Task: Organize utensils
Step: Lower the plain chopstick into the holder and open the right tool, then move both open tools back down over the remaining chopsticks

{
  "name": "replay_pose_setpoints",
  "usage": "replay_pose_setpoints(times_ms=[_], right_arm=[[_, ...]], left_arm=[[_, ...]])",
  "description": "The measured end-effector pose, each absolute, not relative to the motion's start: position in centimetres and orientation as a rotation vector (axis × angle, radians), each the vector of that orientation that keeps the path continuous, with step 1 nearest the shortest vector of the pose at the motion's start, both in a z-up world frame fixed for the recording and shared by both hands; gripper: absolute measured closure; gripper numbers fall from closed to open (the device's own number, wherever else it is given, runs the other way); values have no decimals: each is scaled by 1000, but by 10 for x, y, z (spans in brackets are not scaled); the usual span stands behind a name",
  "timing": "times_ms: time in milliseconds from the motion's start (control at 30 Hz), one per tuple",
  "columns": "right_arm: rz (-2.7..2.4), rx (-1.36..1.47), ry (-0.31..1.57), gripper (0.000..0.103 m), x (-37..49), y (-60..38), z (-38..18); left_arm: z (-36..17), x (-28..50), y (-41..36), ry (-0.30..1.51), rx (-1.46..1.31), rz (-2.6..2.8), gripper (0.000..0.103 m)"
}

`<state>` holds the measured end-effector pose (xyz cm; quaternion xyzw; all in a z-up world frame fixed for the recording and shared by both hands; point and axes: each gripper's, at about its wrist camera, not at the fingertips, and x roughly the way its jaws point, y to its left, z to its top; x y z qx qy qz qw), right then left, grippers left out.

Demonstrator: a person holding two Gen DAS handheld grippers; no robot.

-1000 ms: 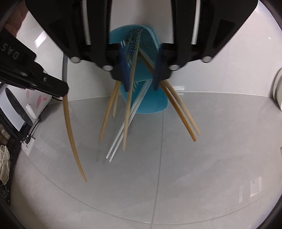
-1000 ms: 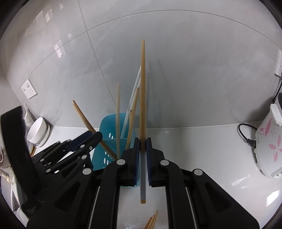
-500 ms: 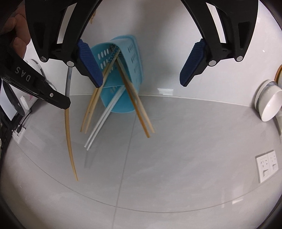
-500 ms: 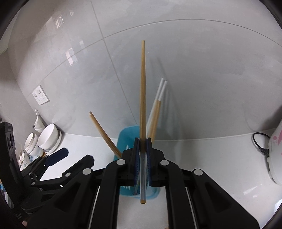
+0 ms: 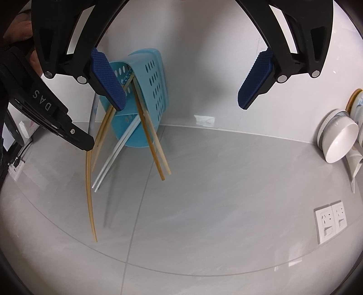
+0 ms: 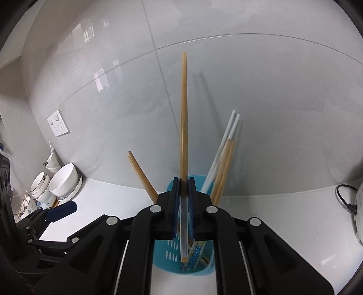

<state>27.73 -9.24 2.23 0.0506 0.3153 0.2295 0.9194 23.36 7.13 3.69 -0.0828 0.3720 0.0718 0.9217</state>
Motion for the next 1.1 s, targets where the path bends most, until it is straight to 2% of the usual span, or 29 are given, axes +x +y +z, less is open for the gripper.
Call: replay_pose_setpoints(times_ms=[500, 633, 700, 767, 867, 967, 1100], right_arm=[[451, 82, 686, 96, 286, -73, -15], [451, 54, 703, 93, 284, -72, -17], [455, 37, 702, 84, 280, -72, -14], [445, 19, 692, 68, 275, -74, -8], [431, 14, 690, 54, 268, -85, 2], [407, 13, 687, 28, 260, -100, 12], [373, 19, 709, 15, 248, -123, 18]], left_arm=[[29, 243, 72, 781, -178, 164, 6], [26, 245, 73, 784, -182, 164, 6], [26, 245, 73, 782, -187, 162, 6], [25, 245, 72, 778, -196, 158, 6], [30, 243, 71, 768, -199, 152, 6], [36, 239, 67, 760, -190, 138, 6], [38, 232, 58, 765, -179, 113, 6]])
